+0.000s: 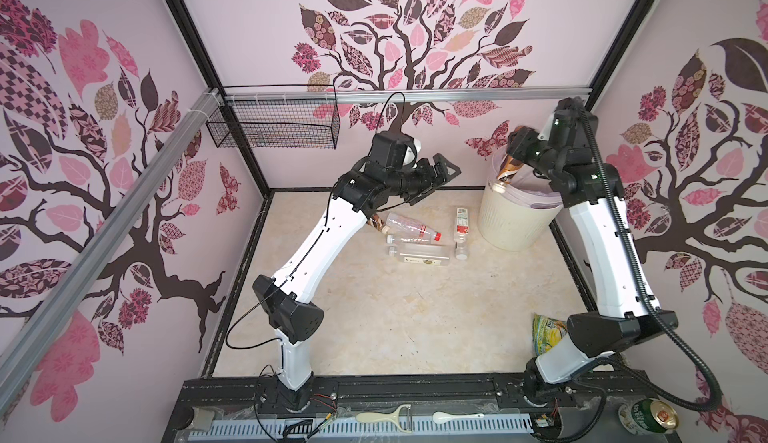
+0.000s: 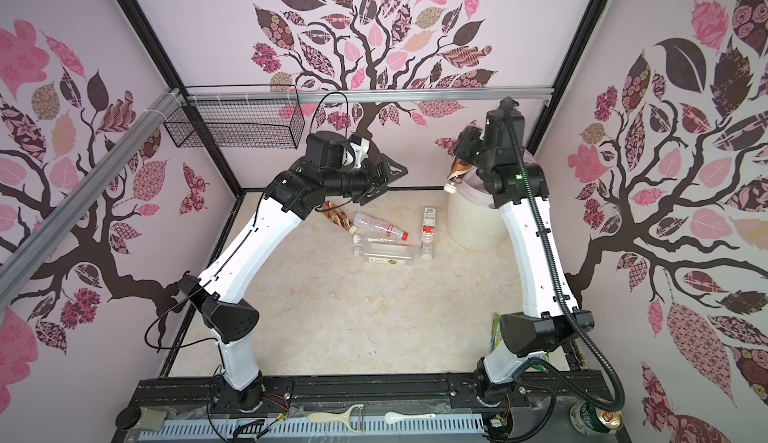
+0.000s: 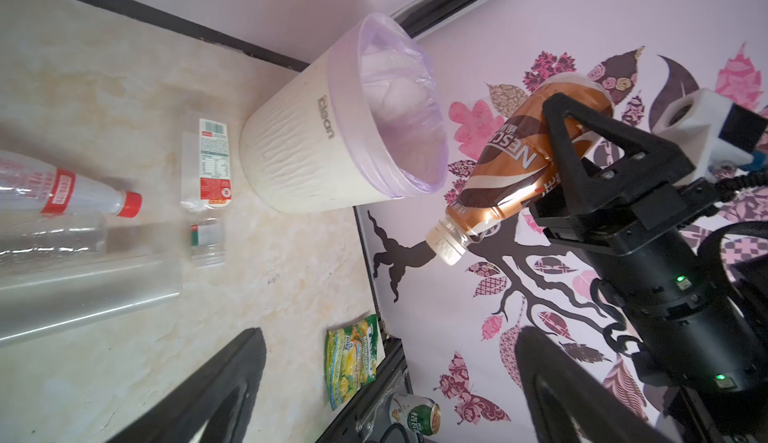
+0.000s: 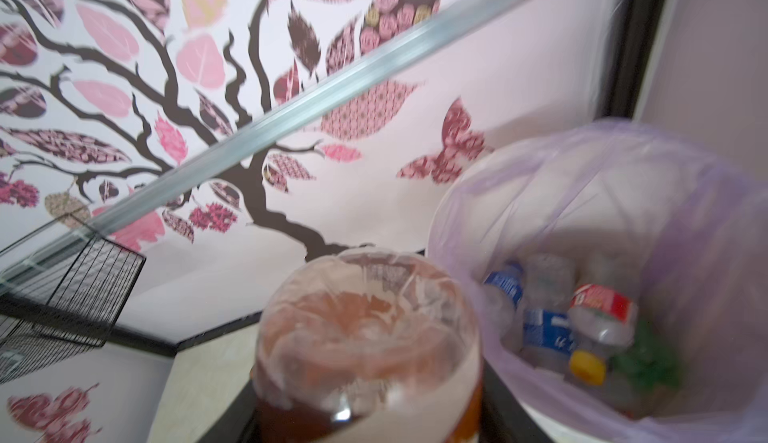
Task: Throw the plastic bottles in the bin
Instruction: 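Carry the Nescafe bottle over the bin with right gripper and open it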
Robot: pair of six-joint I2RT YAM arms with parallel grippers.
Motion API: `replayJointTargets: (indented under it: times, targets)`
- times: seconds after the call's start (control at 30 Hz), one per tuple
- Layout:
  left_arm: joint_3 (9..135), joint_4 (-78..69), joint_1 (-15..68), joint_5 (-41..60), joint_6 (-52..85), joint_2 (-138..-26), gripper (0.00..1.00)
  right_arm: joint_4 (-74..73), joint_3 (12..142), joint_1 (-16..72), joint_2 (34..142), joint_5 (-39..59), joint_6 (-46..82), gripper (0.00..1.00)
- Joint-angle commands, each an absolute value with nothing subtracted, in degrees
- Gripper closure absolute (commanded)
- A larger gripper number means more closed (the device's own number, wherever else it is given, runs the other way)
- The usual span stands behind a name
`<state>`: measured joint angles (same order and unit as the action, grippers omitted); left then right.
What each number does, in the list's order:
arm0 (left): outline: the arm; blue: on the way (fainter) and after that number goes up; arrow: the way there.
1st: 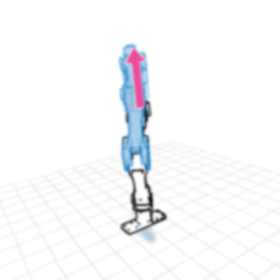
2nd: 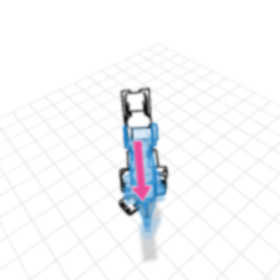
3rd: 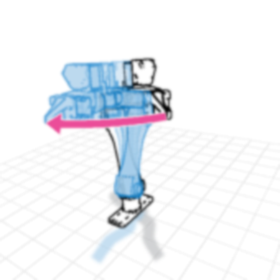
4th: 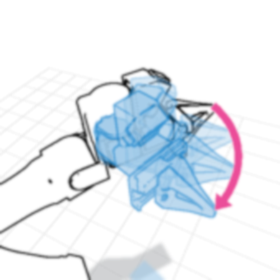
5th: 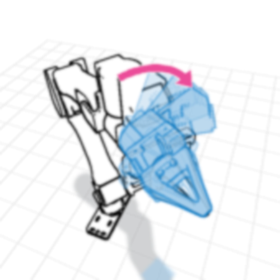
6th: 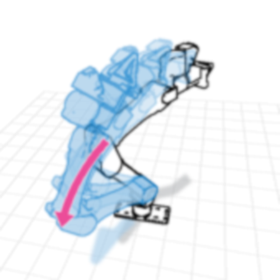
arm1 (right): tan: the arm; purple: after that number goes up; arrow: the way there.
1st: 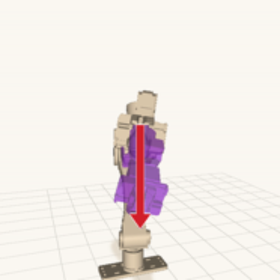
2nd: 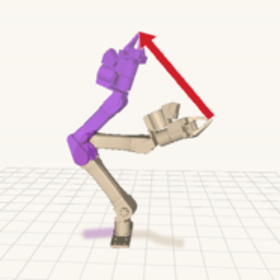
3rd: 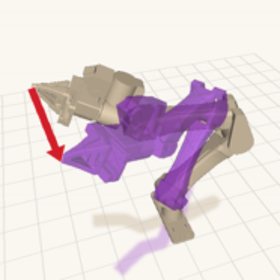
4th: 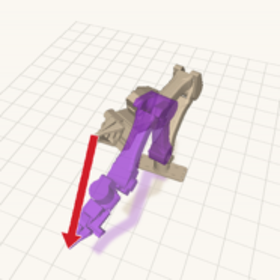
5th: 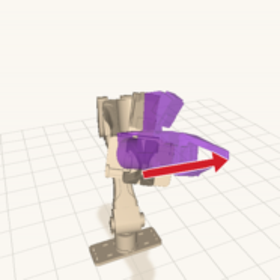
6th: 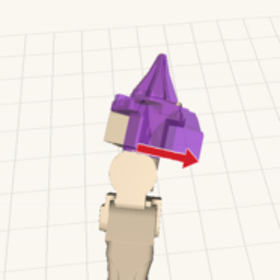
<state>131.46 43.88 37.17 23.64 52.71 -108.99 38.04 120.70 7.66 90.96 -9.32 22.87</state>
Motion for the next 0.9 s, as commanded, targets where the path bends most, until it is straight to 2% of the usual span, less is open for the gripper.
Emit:
replayJointTargets:
  times: [0.0, 0.23, 0.33, 0.53, 0.57, 0.67, 0.73, 0.87]
  targets:
    - [134.93, 48.38, 39.92, 24.3, 52.22, -110.45, 0.02, 30.19, 123.43, 6.94, 86.69, -20.0, 15.12, 0.45]
    - [132.07, 49.41, 40.86, 24.61, 50.48, -109.16, 0.02, 16.59, 123.07, 6.26, 84.77, -31.6, 4.45, 0.45]
    - [132.67, 49.83, 40.69, 24.74, 50.01, -109.4, 0.02, 16.29, 123.68, 4.24, 87.54, -30.67, 5.67, 0.45]
    - [132.11, 50.02, 40.45, 25.8, 50.07, -109.81, 0.02, 28.5, 128.99, 0.03, 101.72, -21.07, 16.33, 0.39]
    - [132.05, 50.09, 40.33, 25.87, 50.01, -109.73, 0.02, 30.9, 129.83, 0.01, 104.3, -19.6, 17.36, 0.37]
    - [131.59, 50.19, 39.19, 26.06, 49.92, -109.38, 0.02, 38.26, 134.79, -0.04, 110.31, -13.51, 19.81, 0.19]
    - [130.81, 50.4, 38.31, 26.27, 50.12, -109.05, 0.02, 43.22, 138.45, -0.03, 111.69, -14.49, 22.43, 0.02]
    - [129.44, 50.67, 37.22, 26.65, 50.46, -108.49, 0.02, 36.25, 129.67, -0.07, 106.03, -15.21, 21.78, 0.01]
